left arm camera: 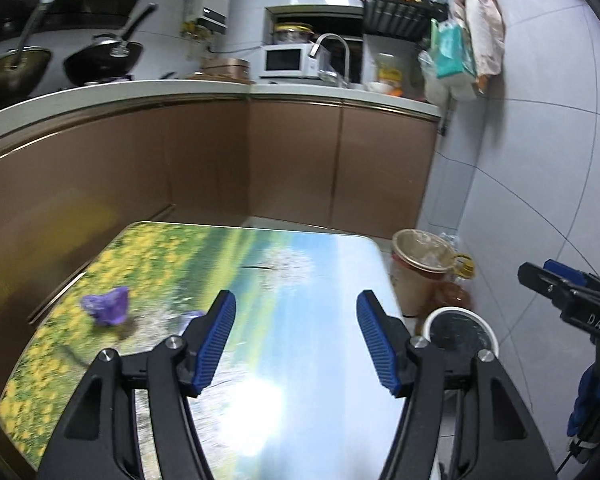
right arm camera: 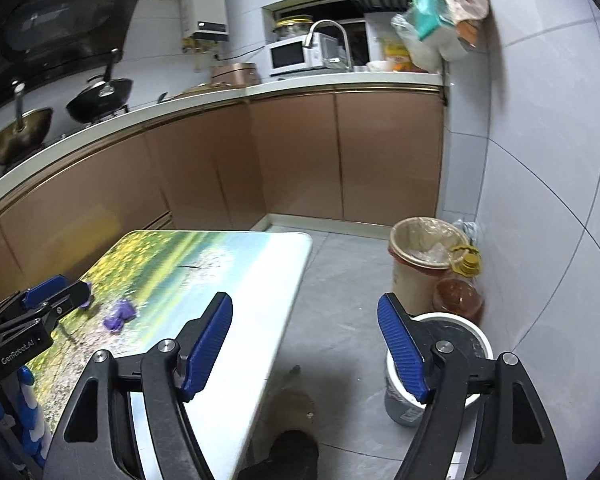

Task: Collect trash
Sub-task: 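Move both tools back over the table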

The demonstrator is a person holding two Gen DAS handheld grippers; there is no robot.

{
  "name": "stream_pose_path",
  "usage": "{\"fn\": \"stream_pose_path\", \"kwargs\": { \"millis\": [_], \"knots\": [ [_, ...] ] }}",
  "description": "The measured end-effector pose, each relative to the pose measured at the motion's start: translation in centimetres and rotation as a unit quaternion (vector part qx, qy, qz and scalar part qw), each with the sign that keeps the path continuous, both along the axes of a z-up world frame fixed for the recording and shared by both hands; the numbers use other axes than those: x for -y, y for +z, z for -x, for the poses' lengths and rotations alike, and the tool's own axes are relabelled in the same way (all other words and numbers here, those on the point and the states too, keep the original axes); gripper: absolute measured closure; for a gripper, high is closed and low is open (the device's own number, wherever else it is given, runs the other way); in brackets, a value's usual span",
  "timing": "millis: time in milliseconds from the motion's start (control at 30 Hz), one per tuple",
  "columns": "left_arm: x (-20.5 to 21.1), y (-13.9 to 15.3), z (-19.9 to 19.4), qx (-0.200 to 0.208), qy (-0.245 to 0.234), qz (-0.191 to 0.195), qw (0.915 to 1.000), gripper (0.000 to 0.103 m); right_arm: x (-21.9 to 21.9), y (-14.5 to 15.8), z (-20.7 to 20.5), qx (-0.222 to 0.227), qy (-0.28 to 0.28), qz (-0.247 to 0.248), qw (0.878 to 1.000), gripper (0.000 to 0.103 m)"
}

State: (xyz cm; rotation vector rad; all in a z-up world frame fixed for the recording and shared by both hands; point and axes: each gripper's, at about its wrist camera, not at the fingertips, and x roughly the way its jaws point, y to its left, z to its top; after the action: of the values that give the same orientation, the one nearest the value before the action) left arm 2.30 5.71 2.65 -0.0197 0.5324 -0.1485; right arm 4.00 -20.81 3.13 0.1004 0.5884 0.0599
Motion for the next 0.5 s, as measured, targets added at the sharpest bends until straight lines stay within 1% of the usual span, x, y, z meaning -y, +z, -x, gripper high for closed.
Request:
{"fn": "stream_pose_path", "kwargs": {
  "millis": [200, 500],
  "knots": [
    [-4.0, 0.4, 2.8, 0.016, 0.032, 0.001, 0.9994, 0.042, -3.4, 1.4, 1.1, 0.002, 0.023, 0.014, 1.0, 0.028],
    [-9.8, 0.0, 5.0, 0.024, 0.071, 0.011, 0.9972, 0.042, -7.7, 3.1, 1.7, 0.009, 0.051, 0.038, 0.998, 0.028]
  ]
}}
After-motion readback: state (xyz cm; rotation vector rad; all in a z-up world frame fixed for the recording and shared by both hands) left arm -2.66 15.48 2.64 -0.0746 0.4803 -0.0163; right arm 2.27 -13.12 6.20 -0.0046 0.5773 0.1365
